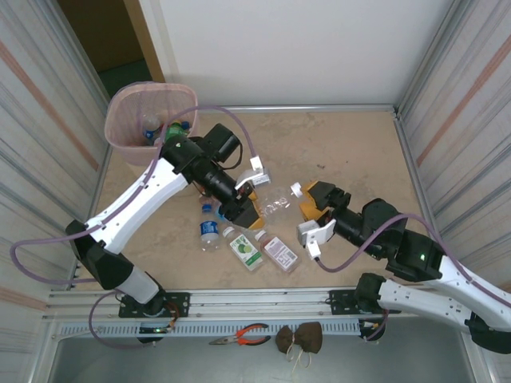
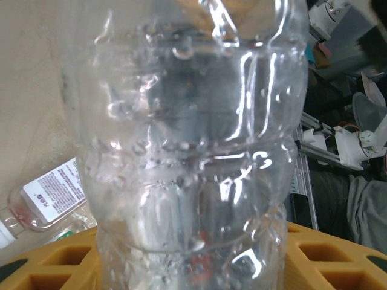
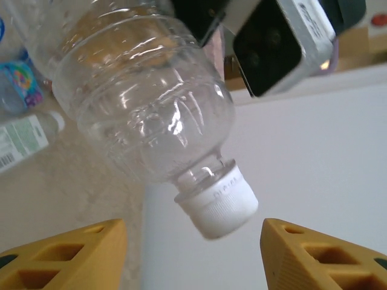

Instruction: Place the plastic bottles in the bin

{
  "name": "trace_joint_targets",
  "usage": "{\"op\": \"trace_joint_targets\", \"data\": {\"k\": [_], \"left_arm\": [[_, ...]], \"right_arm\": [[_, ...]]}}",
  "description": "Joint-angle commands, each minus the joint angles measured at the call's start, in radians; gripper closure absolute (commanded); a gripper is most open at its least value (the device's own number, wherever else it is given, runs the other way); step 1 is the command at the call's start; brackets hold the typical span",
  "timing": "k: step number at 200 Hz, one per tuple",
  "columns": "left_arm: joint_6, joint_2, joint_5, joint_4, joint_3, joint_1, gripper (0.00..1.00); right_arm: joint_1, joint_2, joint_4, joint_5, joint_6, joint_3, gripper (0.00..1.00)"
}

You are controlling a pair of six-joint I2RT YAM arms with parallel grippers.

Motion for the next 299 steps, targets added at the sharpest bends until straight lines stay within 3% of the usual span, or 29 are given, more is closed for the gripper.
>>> {"op": "trace_joint_targets", "data": {"k": [1, 72, 94, 106, 120, 172, 238, 299], "left_arm": [[-0.011, -0.021, -0.013, 0.02, 0.039, 0.013, 0.49], [-0.075, -0.031, -0.111, 0.118, 0.091, 0.059, 0.5], [-0.108, -0.032, -0.155, 0.156, 0.112, 0.086, 0.49], [-0.13, -0.031, -0.181, 0.176, 0.125, 0.106, 0.49], [-0.156, -0.031, -0.196, 0.197, 0.144, 0.139, 0.49], [-0.283, -0.043, -0.238, 0.302, 0.187, 0.324, 0.49], [-0.442, -0.033, -0.205, 0.44, 0.191, 0.619, 0.5], [-0.461, 0.053, -0.221, 0.415, 0.251, 0.755, 0.5]], "right_arm": [[0.005, -0.023, -0.038, 0.069, 0.439, 0.028, 0.4], [-0.03, -0.05, 0.01, 0.101, 1.372, -0.036, 0.33], [-0.048, -0.007, -0.001, 0.16, 1.663, -0.04, 0.26], [-0.065, 0.03, -0.058, 0.196, 1.83, -0.022, 0.15], [-0.098, 0.078, -0.135, 0.182, 1.962, 0.007, 0.12], [-0.239, 0.205, -0.226, -0.018, 2.05, 0.078, 0.11], [-0.294, 0.196, -0.226, -0.049, 2.049, 0.084, 0.11], [-0.314, 0.218, -0.226, -0.076, 2.046, 0.095, 0.1]]}}
